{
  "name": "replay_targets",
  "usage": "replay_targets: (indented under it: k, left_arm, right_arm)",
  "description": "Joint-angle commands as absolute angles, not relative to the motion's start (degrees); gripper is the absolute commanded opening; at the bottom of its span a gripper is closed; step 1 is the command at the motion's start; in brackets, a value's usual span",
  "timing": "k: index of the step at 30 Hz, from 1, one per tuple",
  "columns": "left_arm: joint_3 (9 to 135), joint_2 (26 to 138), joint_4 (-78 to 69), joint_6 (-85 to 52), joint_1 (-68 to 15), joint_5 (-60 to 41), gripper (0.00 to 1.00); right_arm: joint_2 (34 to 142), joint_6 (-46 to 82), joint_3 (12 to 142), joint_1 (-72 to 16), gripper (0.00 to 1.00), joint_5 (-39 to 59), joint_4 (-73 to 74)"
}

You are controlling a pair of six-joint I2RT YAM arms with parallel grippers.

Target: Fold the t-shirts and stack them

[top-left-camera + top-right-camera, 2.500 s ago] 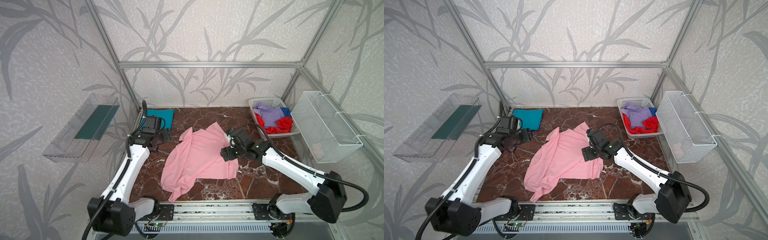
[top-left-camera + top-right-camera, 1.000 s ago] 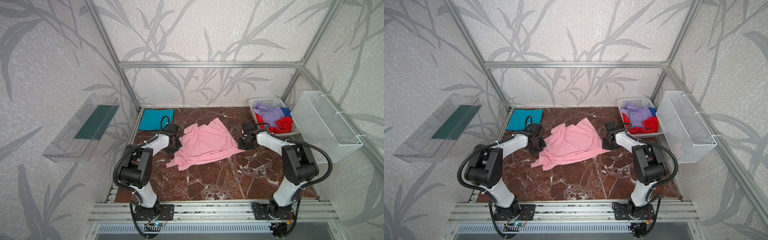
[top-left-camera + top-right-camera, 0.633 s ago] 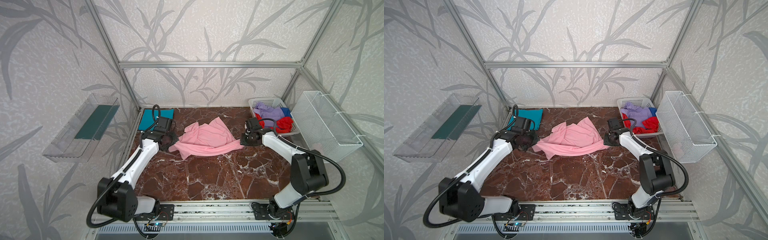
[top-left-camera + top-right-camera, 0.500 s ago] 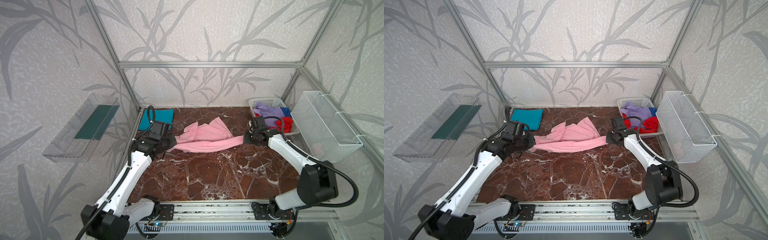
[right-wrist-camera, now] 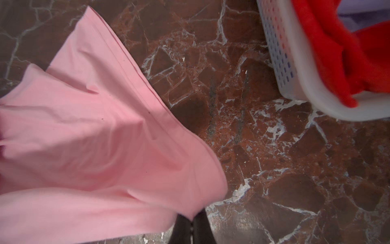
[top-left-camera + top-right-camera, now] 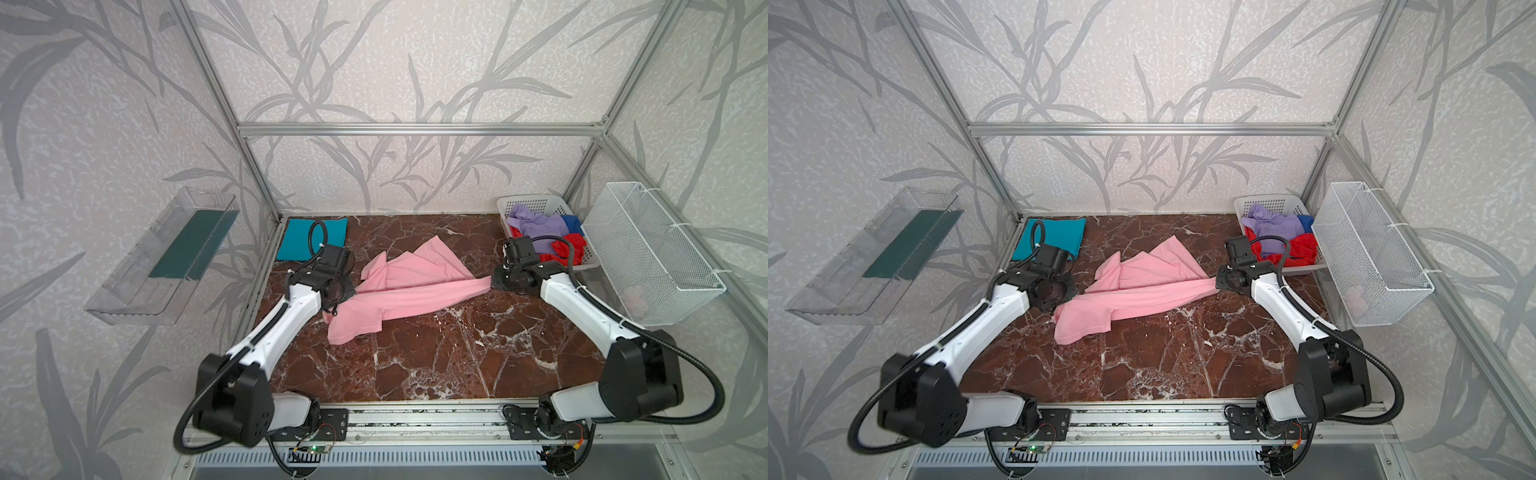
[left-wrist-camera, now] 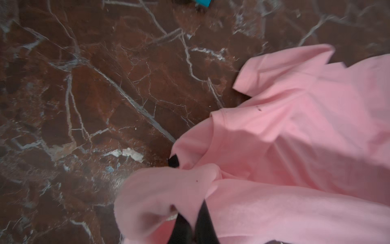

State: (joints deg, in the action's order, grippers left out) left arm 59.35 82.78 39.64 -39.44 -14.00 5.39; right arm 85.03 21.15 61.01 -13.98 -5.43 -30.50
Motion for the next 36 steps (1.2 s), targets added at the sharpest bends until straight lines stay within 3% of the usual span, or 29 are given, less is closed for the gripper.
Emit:
replay_targets:
  k: [1,3,7,10,15,23,29,36]
  left_arm:
    - [65.5,92.9,37.7,-38.1,-12.5,7.8,0.00]
    - [70.5,99.4,40.2,-37.1,-12.4,7.6,0.07]
    - [75.9,103.7,42.7,-35.9,-12.5,8.9,0.48]
    - [74.8,99.3,44.8,-35.8,-12.6,11.4,0.61]
    - [67.0,87.6,49.4,-36.2,-14.2,16.8,0.60]
    - [46.3,75.2,45.1,-40.6,-14.9,10.0,0.51]
    - [40.8,77.8,38.9,-42.4,-15.0,9.3,0.62]
    - [42.5,87.5,34.2,-42.7,-14.9,8.5,0.52]
  right_arm:
    - [87.9,21.1,63.6,-13.7,0.00,-5.0,-29.4]
    - [89.5,21.0,64.8,-13.7,0.00,-4.6,-29.6]
    - [91.2,20.6,66.9,-13.6,0.00,-4.0,-30.1]
    - [91.4,20.3,67.4,-13.6,0.00,-4.1,-29.9]
    - [91.1,19.9,67.7,-13.6,0.00,-4.4,-30.0]
    - [89.3,19.3,66.9,-13.7,0.00,-4.3,-30.3]
    - [88.8,19.4,66.7,-13.6,0.00,-4.0,-30.7]
    - [87.7,18.9,66.6,-13.6,0.00,-4.9,-31.7]
